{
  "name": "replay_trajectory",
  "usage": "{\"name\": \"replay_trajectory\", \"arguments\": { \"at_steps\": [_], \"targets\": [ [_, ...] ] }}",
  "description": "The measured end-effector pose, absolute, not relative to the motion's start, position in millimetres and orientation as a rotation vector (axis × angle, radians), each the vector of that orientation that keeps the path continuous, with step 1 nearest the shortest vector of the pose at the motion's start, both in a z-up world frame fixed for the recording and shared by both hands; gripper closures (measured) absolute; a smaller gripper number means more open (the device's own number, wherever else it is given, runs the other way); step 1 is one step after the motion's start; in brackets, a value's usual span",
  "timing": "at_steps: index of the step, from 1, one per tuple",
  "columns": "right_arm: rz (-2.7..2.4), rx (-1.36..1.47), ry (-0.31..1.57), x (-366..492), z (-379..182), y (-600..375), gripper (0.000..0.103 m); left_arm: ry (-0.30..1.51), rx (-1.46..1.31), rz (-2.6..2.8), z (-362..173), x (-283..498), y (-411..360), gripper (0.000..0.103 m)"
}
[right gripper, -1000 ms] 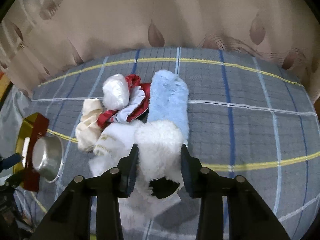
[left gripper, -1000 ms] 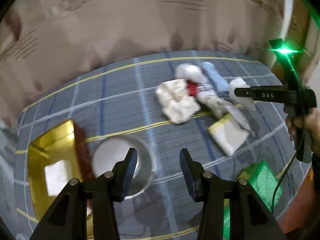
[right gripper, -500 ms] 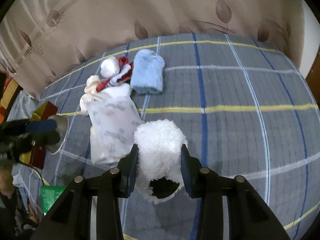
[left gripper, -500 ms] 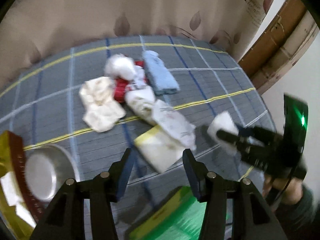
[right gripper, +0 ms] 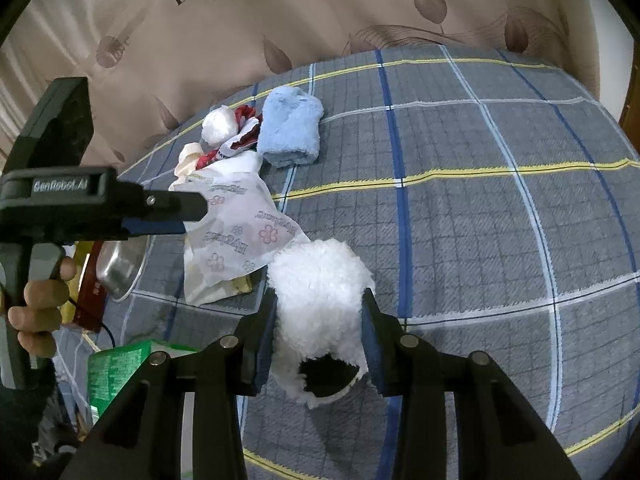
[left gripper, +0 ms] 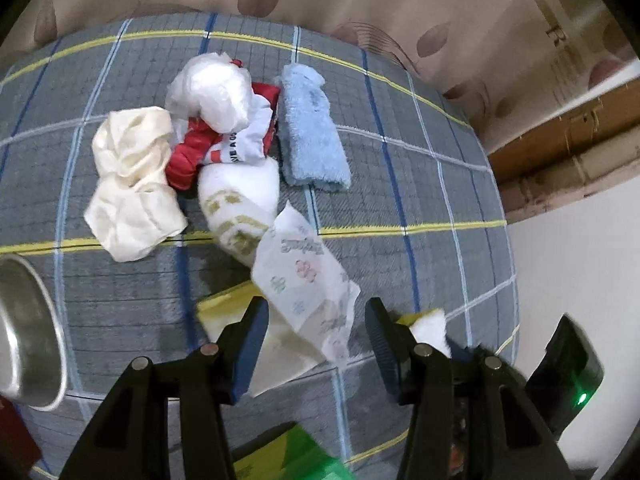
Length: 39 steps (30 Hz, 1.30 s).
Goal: Organize soft objects
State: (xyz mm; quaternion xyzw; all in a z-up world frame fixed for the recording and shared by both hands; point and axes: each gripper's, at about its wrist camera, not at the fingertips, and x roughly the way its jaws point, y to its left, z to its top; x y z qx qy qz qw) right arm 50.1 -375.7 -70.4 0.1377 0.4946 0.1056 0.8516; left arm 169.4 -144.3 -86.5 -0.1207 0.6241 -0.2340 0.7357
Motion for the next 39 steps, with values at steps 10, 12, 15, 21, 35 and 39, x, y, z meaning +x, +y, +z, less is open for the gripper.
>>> {"name": "replay_trajectory", "arguments": {
  "at_steps": [10, 12, 15, 21, 35, 39],
  "targets": [
    [0.238, 0.301, 1.021, 47, -76, -378, 0.067, 1.371, -0.283, -0.467, -96, 183, -162, 0.052],
    [0.241, 0.303, 1.018, 47, -77, -378, 0.067, 1.375, -0.276, -0.458, -98, 184, -165, 0.054],
    [0.248, 0.313, 1.016, 45, -78, -378, 0.067, 1.362, -0.263, -0.464, -98, 183, -169, 0.058],
    [0.253, 0.328, 1.009, 43, -80, -379, 0.067, 1.354, -0.253, -0.498, -100, 184, -179, 0.101],
    [0.243, 0.333, 1.009, 44, -82, -378, 0.066, 1.2, -0.14, -0.51, -54, 163, -168, 0.103],
    [0.233, 0.319, 1.006, 44, -82, -375, 0.066, 1.168, -0.085, -0.503, -42, 148, -158, 0.103]
  ]
}}
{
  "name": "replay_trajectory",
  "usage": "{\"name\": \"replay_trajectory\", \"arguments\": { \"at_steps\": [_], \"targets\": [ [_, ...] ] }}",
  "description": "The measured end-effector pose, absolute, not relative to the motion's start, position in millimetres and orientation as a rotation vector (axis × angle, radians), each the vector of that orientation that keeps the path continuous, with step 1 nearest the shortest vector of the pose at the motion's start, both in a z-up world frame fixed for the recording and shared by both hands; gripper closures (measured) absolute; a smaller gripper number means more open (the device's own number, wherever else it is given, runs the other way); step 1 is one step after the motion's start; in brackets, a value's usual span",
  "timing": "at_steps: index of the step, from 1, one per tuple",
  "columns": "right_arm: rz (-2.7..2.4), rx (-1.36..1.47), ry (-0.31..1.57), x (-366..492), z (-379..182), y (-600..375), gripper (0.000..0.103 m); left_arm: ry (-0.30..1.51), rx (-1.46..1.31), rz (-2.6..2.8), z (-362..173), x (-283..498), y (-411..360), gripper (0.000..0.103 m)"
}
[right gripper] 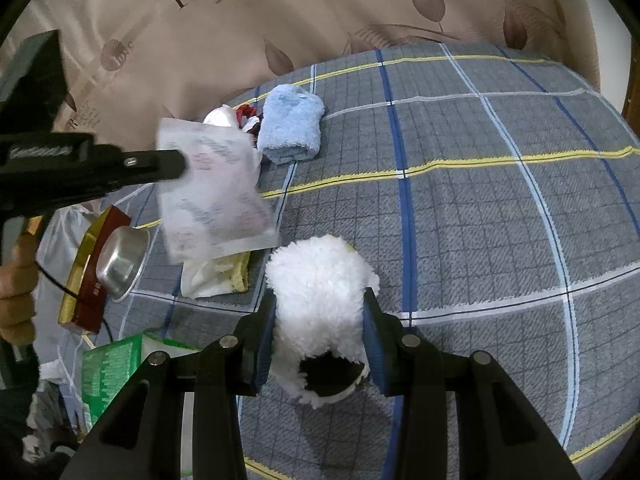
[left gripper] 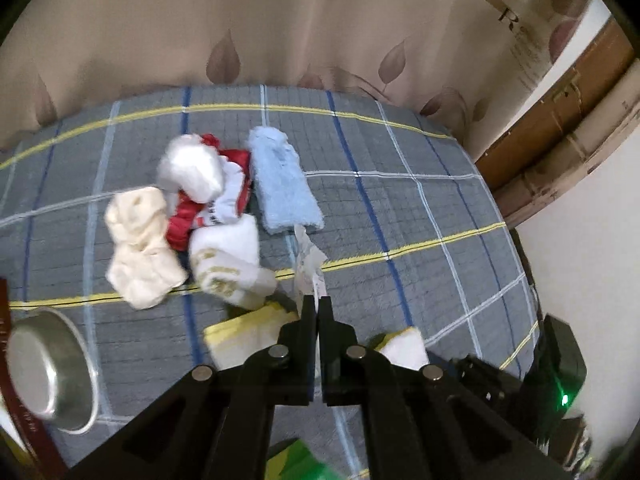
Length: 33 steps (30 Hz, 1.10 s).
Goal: Organize soft objects
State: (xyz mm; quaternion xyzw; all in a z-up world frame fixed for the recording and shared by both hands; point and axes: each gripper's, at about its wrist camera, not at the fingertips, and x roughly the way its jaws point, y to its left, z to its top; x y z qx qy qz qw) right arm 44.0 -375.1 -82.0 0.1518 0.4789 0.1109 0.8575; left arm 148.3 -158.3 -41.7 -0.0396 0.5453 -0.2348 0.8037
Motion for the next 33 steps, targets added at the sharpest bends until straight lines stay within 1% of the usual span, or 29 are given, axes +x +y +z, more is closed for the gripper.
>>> {"name": "replay_trajectory", "arguments": {
  "at_steps": [7, 17, 28, 33],
  "targets": [
    [0.207, 0.259, 1.006, 44, -80, -368, 0.066, 1.118, 0.005, -0.5, -18, 120, -131, 0.103],
    [0.185, 0.227, 1.011, 46, -82, -361, 0.066, 1.061, -0.005, -0.459, 23, 95, -75, 0.103],
    [0.167, 0.203, 1.021, 49, -81, -357, 0.066, 0.973, 0.073, -0.256, 70, 72, 30, 0.103],
    [0.152, 0.171, 1.031, 51, -80, -352, 0.066, 0.956, 0.093, -0.144, 79, 63, 85, 0.103]
  ]
}}
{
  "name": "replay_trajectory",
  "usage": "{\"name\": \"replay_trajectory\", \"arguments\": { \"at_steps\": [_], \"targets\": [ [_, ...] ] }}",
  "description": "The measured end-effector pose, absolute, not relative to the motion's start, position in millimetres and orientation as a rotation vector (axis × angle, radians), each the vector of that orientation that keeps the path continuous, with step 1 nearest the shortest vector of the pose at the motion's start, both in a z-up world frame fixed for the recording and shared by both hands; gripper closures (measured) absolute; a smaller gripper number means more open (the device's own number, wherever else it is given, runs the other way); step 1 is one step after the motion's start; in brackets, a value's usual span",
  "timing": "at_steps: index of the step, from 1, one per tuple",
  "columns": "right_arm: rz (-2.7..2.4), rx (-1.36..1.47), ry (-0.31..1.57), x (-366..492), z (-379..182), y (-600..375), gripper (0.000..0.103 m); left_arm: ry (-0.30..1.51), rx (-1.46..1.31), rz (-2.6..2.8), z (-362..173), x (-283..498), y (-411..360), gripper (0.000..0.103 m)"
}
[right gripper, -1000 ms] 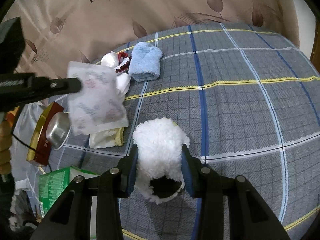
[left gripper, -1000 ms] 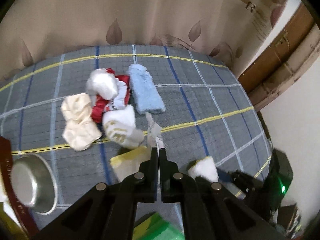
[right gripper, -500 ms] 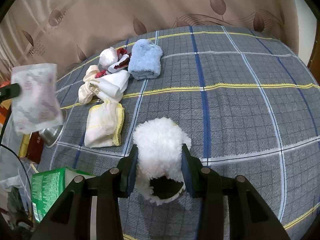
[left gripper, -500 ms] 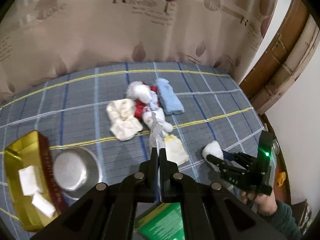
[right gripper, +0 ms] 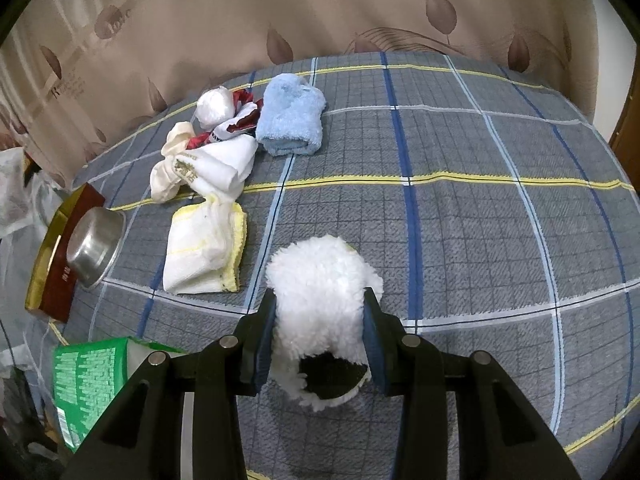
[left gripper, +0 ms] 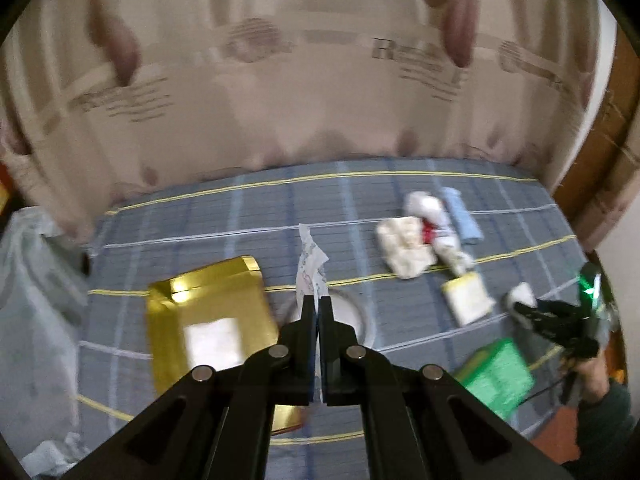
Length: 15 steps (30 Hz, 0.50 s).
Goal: Organize soft objects
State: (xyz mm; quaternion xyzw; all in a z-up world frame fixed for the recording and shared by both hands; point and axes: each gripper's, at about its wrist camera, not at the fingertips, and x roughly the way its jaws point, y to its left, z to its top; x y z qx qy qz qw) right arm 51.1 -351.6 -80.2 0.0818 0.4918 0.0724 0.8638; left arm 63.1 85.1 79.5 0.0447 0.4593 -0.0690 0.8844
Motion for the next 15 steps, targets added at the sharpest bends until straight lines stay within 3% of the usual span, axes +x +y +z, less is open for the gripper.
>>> {"name": "replay_trajectory", "arguments": {
  "at_steps": [15],
  "targets": [
    [0.113, 0.104, 1.032, 57, -63, -335, 0.067, 1.016, 0.025, 0.112, 26, 84, 210, 0.103]
  ]
}}
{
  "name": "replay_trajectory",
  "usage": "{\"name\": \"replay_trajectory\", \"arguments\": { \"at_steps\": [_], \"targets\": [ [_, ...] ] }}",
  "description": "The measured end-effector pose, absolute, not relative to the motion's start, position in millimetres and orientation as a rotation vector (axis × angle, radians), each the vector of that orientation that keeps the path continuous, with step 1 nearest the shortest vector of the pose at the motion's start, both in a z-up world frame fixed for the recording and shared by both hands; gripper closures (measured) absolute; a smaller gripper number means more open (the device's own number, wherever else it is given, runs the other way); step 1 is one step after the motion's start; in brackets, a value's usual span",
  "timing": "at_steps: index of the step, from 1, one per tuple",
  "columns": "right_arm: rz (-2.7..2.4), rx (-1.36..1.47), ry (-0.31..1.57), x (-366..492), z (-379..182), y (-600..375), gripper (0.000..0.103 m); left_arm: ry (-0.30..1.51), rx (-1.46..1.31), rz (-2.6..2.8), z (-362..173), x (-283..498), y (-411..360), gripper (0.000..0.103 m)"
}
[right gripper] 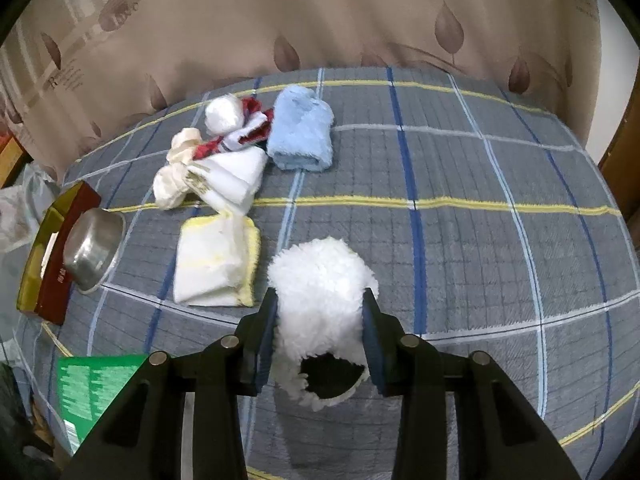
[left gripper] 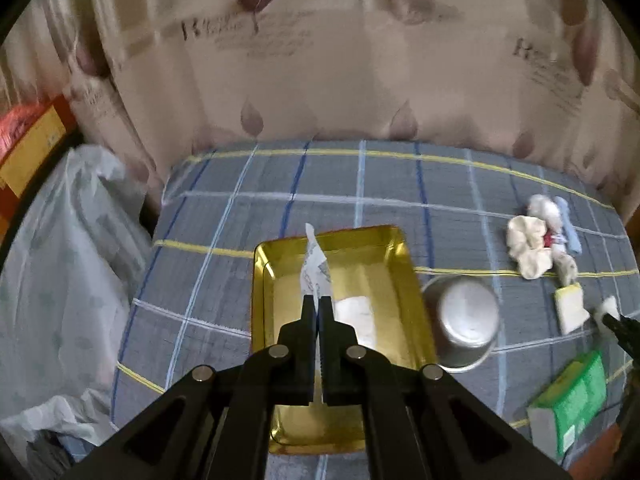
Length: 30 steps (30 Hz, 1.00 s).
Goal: Organize soft objects
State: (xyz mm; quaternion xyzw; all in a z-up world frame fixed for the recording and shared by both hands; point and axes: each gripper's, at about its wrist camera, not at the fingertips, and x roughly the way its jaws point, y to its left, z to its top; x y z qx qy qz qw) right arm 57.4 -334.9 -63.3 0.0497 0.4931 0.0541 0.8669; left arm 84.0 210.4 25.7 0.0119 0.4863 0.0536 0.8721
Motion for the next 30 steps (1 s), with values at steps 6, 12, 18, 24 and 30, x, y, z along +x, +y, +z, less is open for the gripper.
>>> {"name": "replay_trajectory", "arguments": {
  "at_steps": [6, 12, 18, 24, 30],
  "targets": [
    [0.123, 0.094, 1.003, 55, -42, -323, 0.067, 1.023, 0.03, 0.185, -2, 105, 231, 0.102],
    [0.155, 0.068, 0.965, 50, -16, -302, 0.067, 1.031, 0.107, 0.231, -25, 123, 231, 0.102],
    [0.22, 0.074, 0.931, 45, 6, -277, 0.067, 1.058, 0.089, 0.232, -49, 135, 231, 0.102],
    [0.26, 0.036, 0.924, 41, 15, -254, 0.067, 1.07, 0.041, 0.231, -53, 141, 237, 0.094],
    [0.287, 0.017, 0.937, 42, 11, -232, 0.067, 1.071, -0.052, 0.19, -53, 139, 244, 0.068]
  ]
}}
